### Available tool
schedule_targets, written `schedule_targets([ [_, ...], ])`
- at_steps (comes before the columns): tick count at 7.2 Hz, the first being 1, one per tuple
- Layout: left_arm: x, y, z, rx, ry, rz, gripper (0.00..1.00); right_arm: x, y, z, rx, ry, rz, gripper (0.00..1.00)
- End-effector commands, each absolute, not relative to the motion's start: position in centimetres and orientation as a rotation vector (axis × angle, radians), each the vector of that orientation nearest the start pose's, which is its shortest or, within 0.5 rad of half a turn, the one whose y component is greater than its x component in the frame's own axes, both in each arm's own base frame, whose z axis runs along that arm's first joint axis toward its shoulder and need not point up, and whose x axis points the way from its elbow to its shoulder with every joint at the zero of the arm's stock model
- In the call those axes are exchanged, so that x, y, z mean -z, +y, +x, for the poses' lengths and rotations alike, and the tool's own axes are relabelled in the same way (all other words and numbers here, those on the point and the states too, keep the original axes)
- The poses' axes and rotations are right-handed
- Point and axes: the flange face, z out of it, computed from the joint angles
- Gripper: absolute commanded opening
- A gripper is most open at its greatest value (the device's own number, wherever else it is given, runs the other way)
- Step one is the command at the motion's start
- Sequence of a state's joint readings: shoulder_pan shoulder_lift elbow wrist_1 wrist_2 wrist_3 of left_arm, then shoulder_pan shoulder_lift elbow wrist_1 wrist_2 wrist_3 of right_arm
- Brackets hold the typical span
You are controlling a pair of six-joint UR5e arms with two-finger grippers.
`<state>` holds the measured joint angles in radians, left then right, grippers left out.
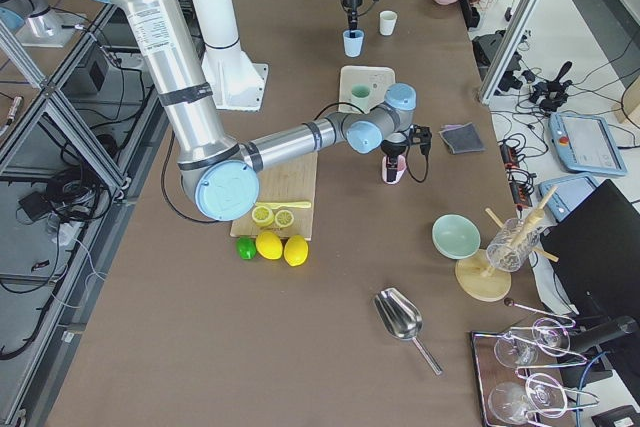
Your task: Place all cups on tray
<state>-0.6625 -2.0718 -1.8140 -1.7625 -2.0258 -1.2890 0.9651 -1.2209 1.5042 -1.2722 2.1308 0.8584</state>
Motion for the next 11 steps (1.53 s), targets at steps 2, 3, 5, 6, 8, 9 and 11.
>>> schedule_targets([
  [2, -23.6, -43.5, 48.6, 0.139, 0.982, 0.063, 0.0, -47.0, -57.9, -31.0, -0.076, -0.773, 0.063, 0.7],
  [3, -23.4, -44.2, 49.5, 0.14, 0.974, 0.062, 0.0, -46.8, -57.9, -31.1, -0.076, -0.775, 0.065, 0.61],
  [5, -23.5, -45.3, 50.9, 0.15, 0.96, 0.076, 0.0, -46.3, -58.4, -30.5, -0.085, -0.781, 0.073, 0.0],
  [6, -23.5, -45.4, 51.0, 0.152, 0.957, 0.074, 0.0, -45.7, -58.6, -29.9, -0.087, -0.794, 0.078, 0.0],
  [8, -24.7, -46.0, 51.6, 0.165, 0.936, 0.091, 0.0, -42.6, -59.9, -29.7, -0.091, -0.835, 0.089, 0.0],
  [9, -25.6, -46.2, 52.4, 0.172, 0.921, 0.116, 0.0, -40.0, -59.8, -29.9, -0.101, -0.892, 0.072, 0.0],
  [11, -24.9, -45.7, 53.0, 0.158, 0.934, 0.119, 0.76, -35.9, -60.7, -30.9, -0.126, -0.926, 0.078, 0.0],
])
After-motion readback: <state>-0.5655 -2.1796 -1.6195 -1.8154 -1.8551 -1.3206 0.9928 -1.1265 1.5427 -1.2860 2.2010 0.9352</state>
